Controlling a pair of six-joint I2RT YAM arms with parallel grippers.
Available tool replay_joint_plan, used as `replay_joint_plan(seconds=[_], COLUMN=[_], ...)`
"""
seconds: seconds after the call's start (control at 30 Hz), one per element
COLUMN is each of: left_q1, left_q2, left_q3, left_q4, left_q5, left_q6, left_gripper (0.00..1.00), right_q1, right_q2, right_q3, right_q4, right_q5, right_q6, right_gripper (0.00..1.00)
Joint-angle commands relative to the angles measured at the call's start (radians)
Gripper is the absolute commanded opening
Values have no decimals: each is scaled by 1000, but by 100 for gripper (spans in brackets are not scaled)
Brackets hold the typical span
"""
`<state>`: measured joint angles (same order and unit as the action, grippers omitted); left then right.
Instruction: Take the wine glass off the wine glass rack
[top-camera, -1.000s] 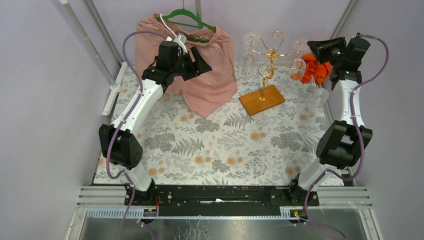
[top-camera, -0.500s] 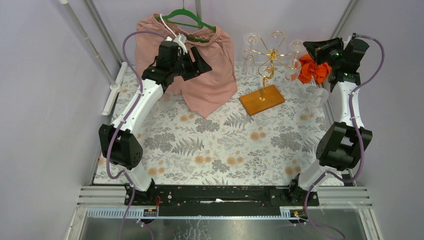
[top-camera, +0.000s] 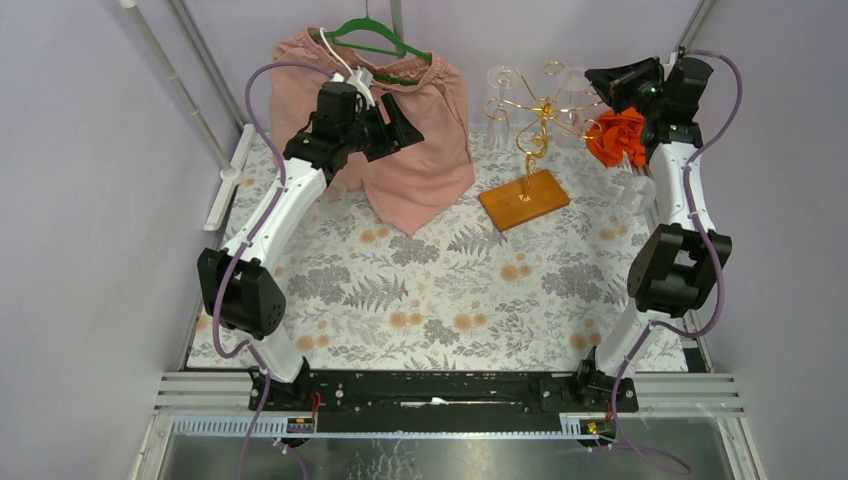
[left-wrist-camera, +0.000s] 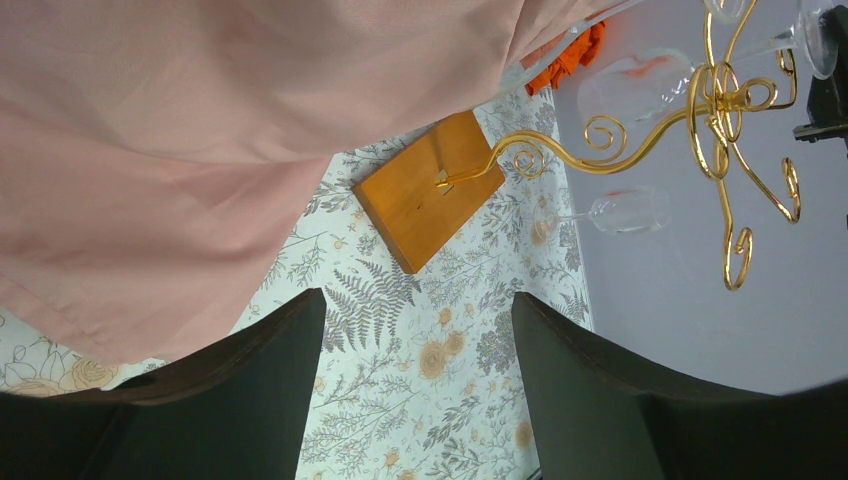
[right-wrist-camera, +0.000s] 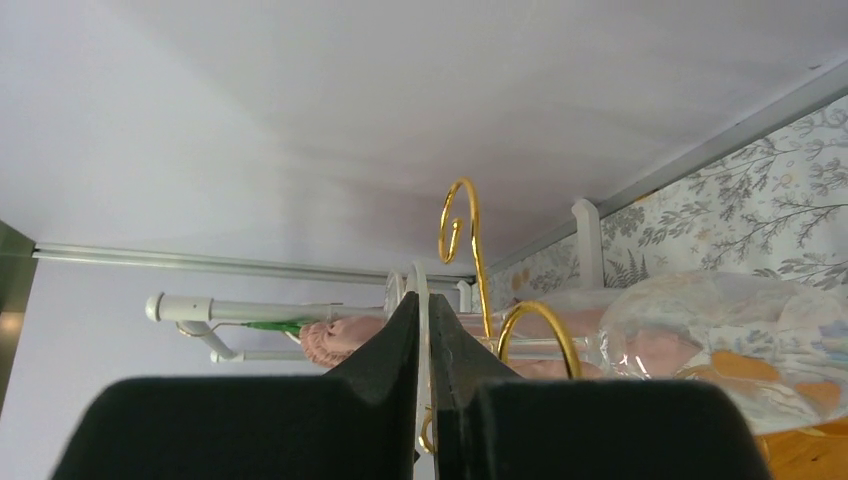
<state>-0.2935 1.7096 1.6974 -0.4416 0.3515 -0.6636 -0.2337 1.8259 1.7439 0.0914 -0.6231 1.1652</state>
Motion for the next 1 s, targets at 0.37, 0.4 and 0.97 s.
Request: replay_joint_plan(seconds=[0.37,0.4,0.97], left_q1=[7,7,7], left_q2=[-8,-8,5], left_q3=[8,10,11], left_q4=[26,25,23], left_q5=[-14,-14,-9], left_q6=[7,8,-3], left_gripper=[76,76,76], right_q1=[-19,-25,-96], right_q2=[68,67,-188], right_q3=[261,264,63], right_q4=[-83,-105,-182], right_q5=[128,139,225], right_q6=[-102,-109,-251], right_gripper=[0,0,0])
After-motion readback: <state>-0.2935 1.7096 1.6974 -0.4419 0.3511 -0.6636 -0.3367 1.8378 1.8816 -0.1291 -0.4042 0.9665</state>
